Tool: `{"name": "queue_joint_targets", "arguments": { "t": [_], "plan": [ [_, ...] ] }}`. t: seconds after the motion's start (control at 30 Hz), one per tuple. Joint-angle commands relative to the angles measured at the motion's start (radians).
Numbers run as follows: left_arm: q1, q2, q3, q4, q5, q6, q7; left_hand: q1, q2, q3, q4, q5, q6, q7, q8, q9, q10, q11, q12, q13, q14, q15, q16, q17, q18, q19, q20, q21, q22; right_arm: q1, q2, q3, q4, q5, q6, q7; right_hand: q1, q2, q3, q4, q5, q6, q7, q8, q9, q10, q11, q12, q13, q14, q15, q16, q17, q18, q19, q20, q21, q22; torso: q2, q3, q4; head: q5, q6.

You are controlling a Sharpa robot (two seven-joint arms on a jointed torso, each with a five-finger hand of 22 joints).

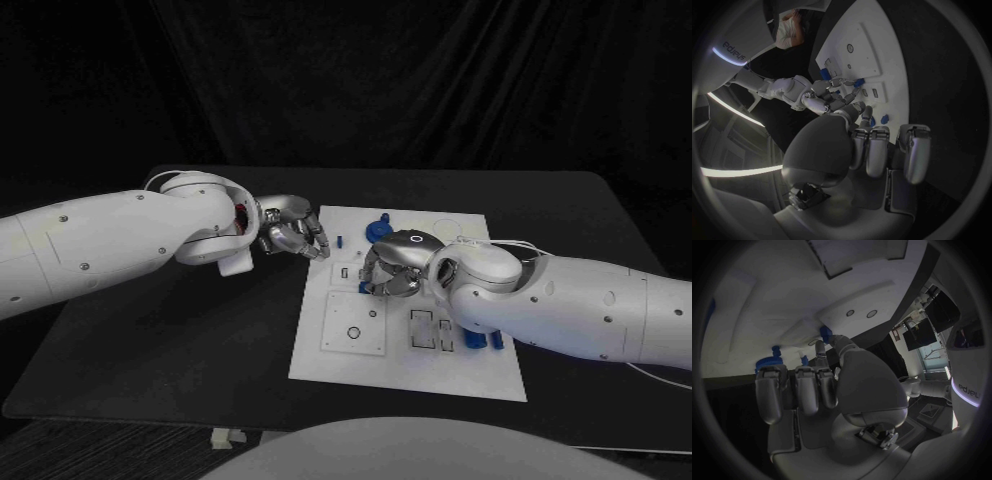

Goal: Assemble the parts on the task board

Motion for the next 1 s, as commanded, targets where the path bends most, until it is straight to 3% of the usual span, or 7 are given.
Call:
{"name": "queue_joint_targets", "arguments": {
  "t": [0.03,0.23,0.53,1.0],
  "plan": [
    [-0.003,0.004,0.001,-0.001,0.004,0.020,0.000,0.001,0.003,0.002,0.006,-0.006,0.006,0.000,-0.003,-0.001,0.105,0.007,0.003,0.263,0.106,0.009,0.003,0.263,0.009,0.039,0.008,-0.005,0.194,-0.003,0.002,0.001,-0.002,-0.009,0.018,-0.007,0.002,-0.007,0.007,0.000,0.008,0.008,-0.001,0.007,0.003,0.106,-0.005,0.003,0.263,0.103,-0.007,0.003,0.263,-0.016,0.106,-0.006,0.003,0.263,-0.001,-0.0003,-0.0012,0.000,0.000],
    [-0.007,0.007,0.001,-0.004,0.004,0.023,0.000,0.001,0.003,0.002,0.008,-0.006,0.007,0.000,-0.002,-0.002,0.105,0.007,0.003,0.263,0.106,0.009,0.003,0.263,0.009,0.037,0.008,-0.007,0.192,-0.006,0.005,0.001,-0.004,-0.009,0.030,-0.005,0.004,-0.010,0.016,-0.008,0.001,0.014,-0.004,0.012,0.013,0.106,-0.008,0.003,0.263,0.103,-0.009,0.003,0.263,-0.016,0.106,-0.008,0.003,0.263,-0.001,-0.0004,-0.0002,-0.001,0.000],
    [-0.012,0.012,0.001,-0.010,0.004,0.028,-0.002,0.002,0.004,0.002,0.008,-0.006,0.008,0.000,-0.002,-0.003,0.105,0.007,0.003,0.263,0.106,0.009,0.003,0.263,0.010,0.034,0.009,-0.009,0.189,-0.012,0.008,0.001,-0.005,-0.009,0.034,0.007,0.016,-0.011,0.043,-0.041,0.003,0.037,-0.017,0.044,0.055,0.106,-0.020,0.003,0.263,0.103,-0.019,0.003,0.263,-0.016,0.106,-0.017,0.003,0.263,-0.001,-0.0016,0.0002,0.001,0.000],
    [-0.021,0.018,0.001,-0.020,0.004,0.036,-0.004,0.004,0.005,0.004,0.011,-0.007,0.007,0.000,-0.003,-0.007,0.105,0.007,0.003,0.263,0.106,0.009,0.003,0.263,0.012,0.030,0.009,-0.013,0.186,-0.015,0.007,0.001,-0.003,-0.006,-0.022,0.042,0.014,-0.005,0.063,-0.072,-0.008,0.036,-0.028,0.086,0.118,0.106,-0.030,0.003,0.263,0.103,-0.028,0.003,0.263,-0.016,0.106,-0.027,0.003,0.263,-0.002,-0.0018,-0.0008,-0.001,0.000]
  ]
}}
